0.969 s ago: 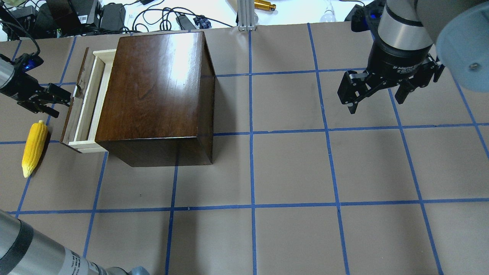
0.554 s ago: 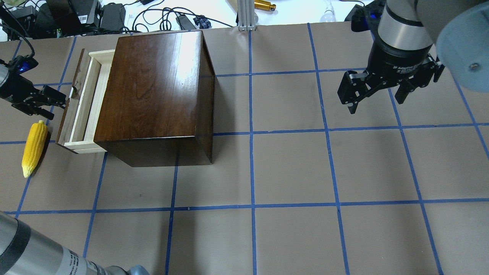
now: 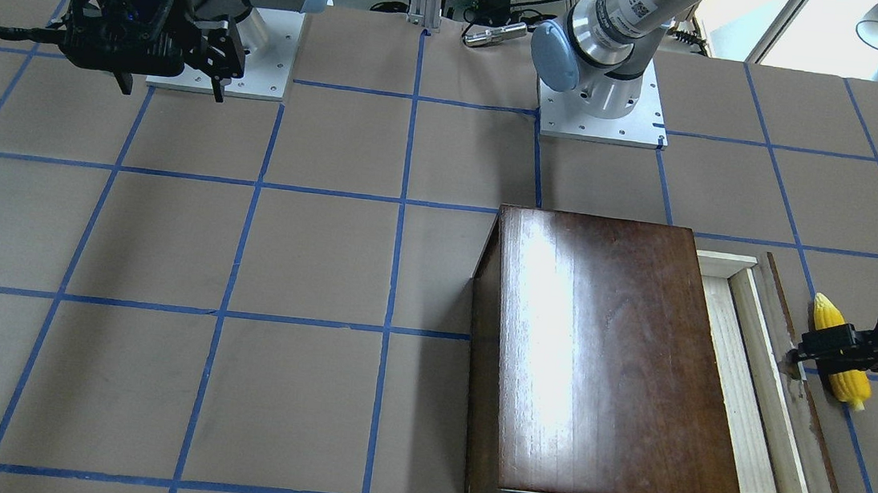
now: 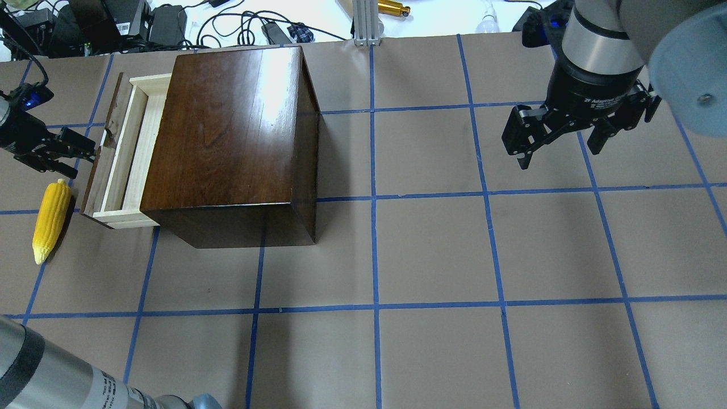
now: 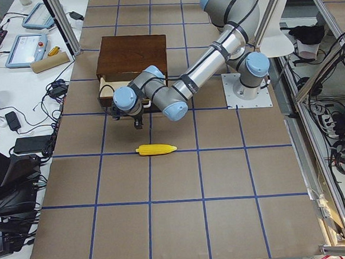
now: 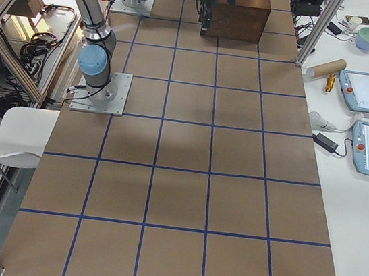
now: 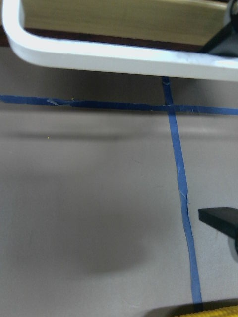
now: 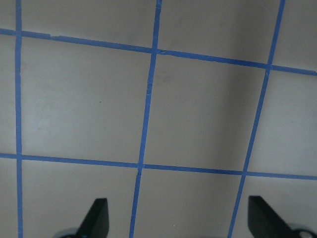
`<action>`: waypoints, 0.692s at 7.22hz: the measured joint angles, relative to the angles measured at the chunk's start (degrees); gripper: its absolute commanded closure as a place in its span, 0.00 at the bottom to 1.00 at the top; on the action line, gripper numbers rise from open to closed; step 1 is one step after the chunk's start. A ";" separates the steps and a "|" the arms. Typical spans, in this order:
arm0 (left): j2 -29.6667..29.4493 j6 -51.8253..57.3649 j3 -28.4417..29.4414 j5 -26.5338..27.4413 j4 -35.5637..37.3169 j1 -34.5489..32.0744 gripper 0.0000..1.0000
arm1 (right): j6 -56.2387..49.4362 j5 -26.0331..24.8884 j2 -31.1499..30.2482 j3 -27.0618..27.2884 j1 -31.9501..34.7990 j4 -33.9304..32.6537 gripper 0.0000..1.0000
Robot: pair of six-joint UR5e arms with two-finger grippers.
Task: Open drawer and put corn inside
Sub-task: 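Release the handle and move the left gripper toward the yellow corn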
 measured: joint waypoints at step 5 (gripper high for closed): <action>2.07 -0.16 2.89 3.22 -0.72 -0.19 0.00 | 0.00 0.00 -0.03 0.00 0.00 0.00 0.00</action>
